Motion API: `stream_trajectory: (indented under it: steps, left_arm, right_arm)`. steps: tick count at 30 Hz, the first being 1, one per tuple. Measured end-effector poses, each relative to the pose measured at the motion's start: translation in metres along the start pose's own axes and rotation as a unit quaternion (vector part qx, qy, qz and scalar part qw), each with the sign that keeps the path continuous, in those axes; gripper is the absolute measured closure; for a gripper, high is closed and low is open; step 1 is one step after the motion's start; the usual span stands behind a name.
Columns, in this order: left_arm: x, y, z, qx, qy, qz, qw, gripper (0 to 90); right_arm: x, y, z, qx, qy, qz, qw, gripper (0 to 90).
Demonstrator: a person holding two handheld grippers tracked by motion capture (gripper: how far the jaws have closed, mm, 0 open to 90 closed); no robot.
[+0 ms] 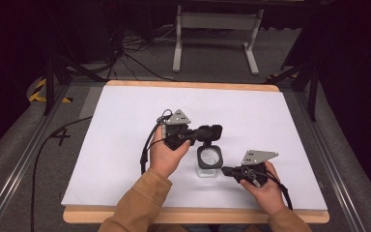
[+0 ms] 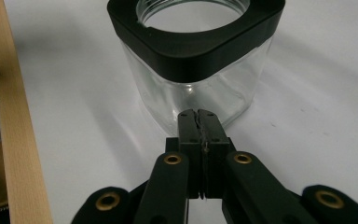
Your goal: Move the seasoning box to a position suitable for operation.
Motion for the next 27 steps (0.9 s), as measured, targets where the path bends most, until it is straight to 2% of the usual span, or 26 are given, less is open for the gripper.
stream_trajectory:
  steps: [10,15,17,19,23,26,27]
  left_arm:
    - [0.0,-0.002,0.003,-0.001,0.008,-0.002,1.0,86.3]
    - [0.001,0.001,0.0,0.005,0.003,0.005,1.0,85.6]
    - [0.001,0.0,-0.001,0.008,0.008,0.001,0.9999,84.6]
    - [0.001,0.003,-0.001,0.006,0.001,0.005,1.0,84.1]
    - [0.0,0.009,-0.003,0.011,0.004,-0.002,0.9999,83.4]
    - [-0.001,0.017,-0.003,0.009,-0.007,-0.001,0.9999,82.9]
    - [-0.001,0.019,-0.004,0.009,-0.004,-0.004,0.9999,82.6]
  right_arm:
    - [0.002,-0.007,0.004,-0.009,0.001,0.006,0.9999,90.0]
    - [0.002,-0.008,0.005,-0.01,0.005,0.013,0.9999,90.0]
    - [0.002,-0.007,0.004,-0.009,0.005,0.011,0.9999,90.0]
    - [0.001,-0.006,0.004,-0.01,0.004,0.008,0.9999,90.0]
    - [-0.001,-0.002,0.004,-0.008,0.004,0.005,0.9999,90.0]
    - [-0.003,0.002,0.004,-0.007,0.005,0.002,1.0,90.0]
    - [-0.003,0.003,0.004,-0.007,0.006,0.003,1.0,90.0]
Point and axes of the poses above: each handheld gripper's, and its own axes: y roughly backward along the jaws, x roughly out of its underside, z roughly to its left, the point moved 7 cm from there along -y, roughly forward along the jaws, and after that the axes turned 15 degrees about -x, right-handed, at the moved point
